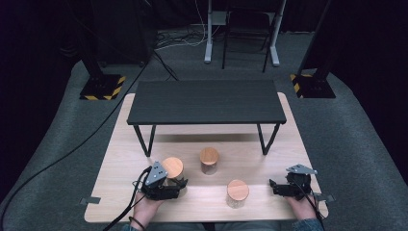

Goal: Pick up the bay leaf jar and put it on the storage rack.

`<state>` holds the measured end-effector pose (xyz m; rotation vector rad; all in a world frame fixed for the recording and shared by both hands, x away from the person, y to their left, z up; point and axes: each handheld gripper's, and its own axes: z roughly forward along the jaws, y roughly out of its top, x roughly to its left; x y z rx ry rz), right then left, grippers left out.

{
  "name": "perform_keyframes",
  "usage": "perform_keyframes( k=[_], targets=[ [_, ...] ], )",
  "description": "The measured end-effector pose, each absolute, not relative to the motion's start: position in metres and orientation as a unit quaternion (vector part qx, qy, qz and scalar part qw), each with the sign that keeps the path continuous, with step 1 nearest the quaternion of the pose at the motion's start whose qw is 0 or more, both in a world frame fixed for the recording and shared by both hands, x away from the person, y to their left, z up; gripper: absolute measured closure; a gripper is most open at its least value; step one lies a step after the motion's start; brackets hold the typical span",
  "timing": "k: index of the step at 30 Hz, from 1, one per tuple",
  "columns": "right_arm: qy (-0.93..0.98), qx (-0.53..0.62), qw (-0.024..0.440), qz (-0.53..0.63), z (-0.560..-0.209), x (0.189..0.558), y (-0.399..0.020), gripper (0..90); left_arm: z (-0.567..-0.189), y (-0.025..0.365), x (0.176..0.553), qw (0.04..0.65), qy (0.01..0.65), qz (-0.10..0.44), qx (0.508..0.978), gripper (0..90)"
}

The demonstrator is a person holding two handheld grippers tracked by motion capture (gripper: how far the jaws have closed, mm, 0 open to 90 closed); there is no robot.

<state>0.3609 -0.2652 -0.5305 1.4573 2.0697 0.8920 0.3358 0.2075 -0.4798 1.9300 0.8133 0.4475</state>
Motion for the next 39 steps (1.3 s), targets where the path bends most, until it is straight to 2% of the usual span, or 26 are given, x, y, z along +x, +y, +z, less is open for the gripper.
perform_keyframes(
  k=[16,39],
  targets=[
    [0.751,0.529,0.227,0.324,-0.530,0.361,-0.265,1.7,-0.456,0.222,0.335,0.481,0.340,0.199,0.783,24.9],
    [0.751,0.529,0.227,0.324,-0.530,0.361,-0.265,1.6,-0.402,0.216,0.353,0.485,0.340,0.219,0.775,24.9]
  ],
)
